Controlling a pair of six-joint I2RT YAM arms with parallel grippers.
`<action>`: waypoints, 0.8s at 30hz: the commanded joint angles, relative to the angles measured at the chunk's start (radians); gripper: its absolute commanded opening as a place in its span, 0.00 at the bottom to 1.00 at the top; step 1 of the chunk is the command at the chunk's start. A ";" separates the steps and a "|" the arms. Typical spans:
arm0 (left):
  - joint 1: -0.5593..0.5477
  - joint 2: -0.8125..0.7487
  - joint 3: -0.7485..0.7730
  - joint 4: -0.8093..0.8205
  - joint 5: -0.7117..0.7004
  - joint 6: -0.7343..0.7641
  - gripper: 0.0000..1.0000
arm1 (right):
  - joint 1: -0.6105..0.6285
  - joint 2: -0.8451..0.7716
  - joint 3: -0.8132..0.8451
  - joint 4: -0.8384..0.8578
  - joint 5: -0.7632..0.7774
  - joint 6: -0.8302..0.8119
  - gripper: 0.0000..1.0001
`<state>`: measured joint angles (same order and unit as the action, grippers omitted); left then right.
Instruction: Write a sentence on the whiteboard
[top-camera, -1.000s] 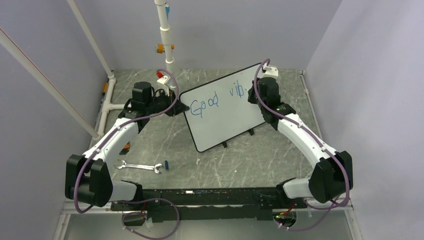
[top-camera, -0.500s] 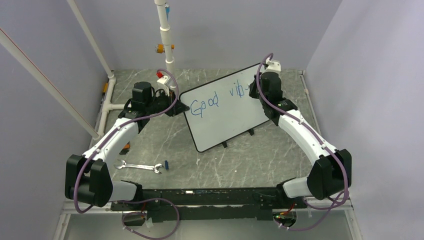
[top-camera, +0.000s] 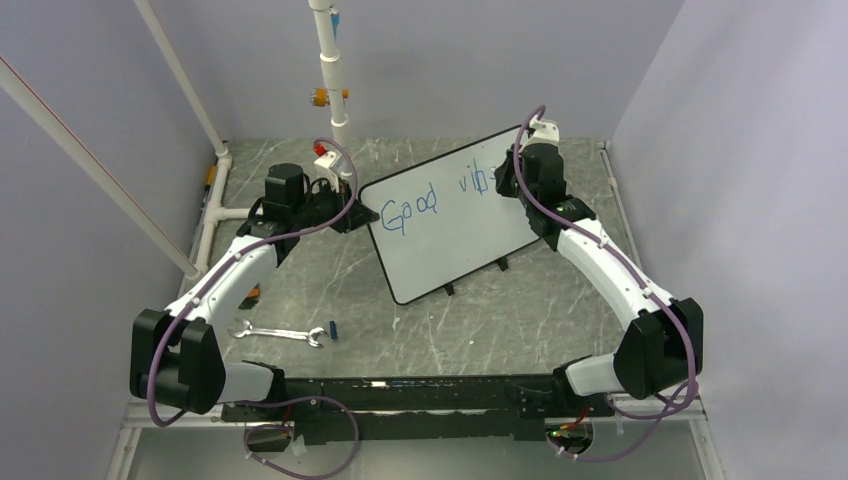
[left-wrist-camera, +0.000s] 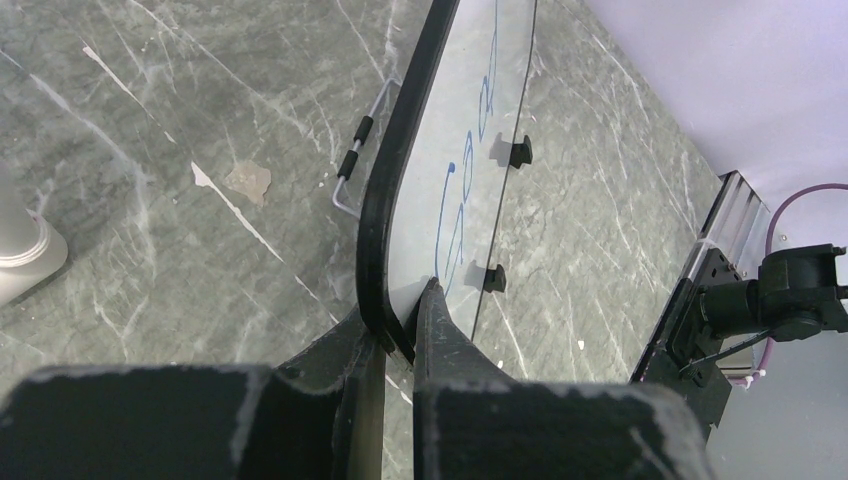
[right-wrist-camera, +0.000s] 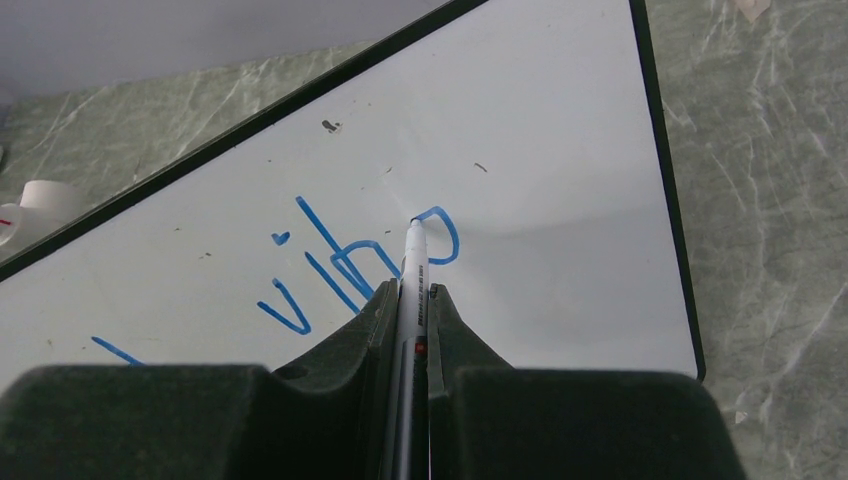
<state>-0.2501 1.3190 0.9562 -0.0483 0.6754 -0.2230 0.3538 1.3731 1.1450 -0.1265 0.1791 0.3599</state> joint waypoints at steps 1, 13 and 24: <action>-0.004 0.002 0.010 -0.039 -0.169 0.196 0.00 | 0.000 -0.002 -0.022 0.037 -0.046 0.018 0.00; -0.007 0.002 0.009 -0.039 -0.171 0.197 0.00 | 0.000 -0.017 -0.092 0.045 -0.027 0.030 0.00; -0.009 0.000 0.007 -0.039 -0.172 0.199 0.00 | -0.007 0.004 -0.041 0.003 0.062 0.013 0.00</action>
<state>-0.2554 1.3190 0.9562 -0.0517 0.6674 -0.2333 0.3531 1.3727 1.0668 -0.1188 0.2020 0.3771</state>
